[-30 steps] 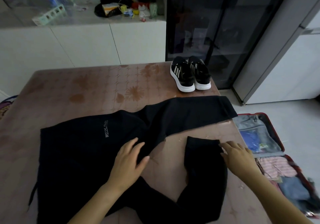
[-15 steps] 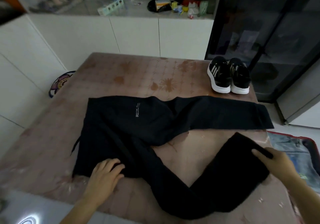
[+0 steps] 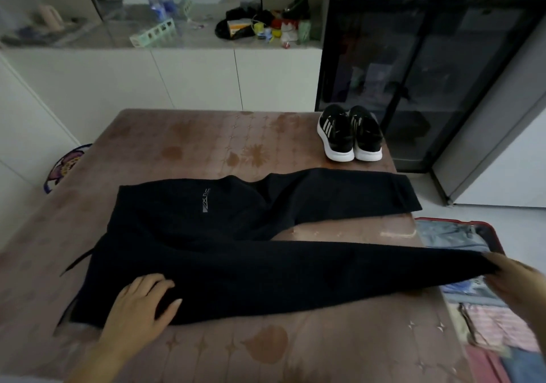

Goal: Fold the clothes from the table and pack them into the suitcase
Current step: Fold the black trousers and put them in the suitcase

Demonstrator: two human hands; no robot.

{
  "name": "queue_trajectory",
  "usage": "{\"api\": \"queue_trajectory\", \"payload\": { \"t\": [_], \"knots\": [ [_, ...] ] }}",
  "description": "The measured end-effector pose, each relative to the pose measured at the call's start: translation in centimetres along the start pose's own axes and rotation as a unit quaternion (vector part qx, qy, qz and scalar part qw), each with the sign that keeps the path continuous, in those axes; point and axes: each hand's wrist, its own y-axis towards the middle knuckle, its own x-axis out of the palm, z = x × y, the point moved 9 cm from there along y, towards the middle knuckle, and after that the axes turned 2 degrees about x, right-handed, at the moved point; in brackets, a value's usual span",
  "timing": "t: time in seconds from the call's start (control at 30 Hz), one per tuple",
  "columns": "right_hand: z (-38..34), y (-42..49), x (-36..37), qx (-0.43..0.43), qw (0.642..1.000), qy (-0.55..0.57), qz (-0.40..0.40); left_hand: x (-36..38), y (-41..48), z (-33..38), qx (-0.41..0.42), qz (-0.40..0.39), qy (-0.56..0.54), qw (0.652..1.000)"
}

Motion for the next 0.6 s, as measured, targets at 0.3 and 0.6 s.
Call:
{"api": "queue_trajectory", "payload": {
  "t": [0.3,0.6],
  "knots": [
    [-9.4,-8.3,4.1,-0.173,0.936,-0.305,0.001,-1.8,9.8,13.8,0.121,-0.014,-0.034,0.992],
    [-11.2,-5.7,0.6,-0.182,0.958,-0.199,0.100,2.5,17.5,14.8,0.030,-0.207,-0.029,0.978]
  ]
}}
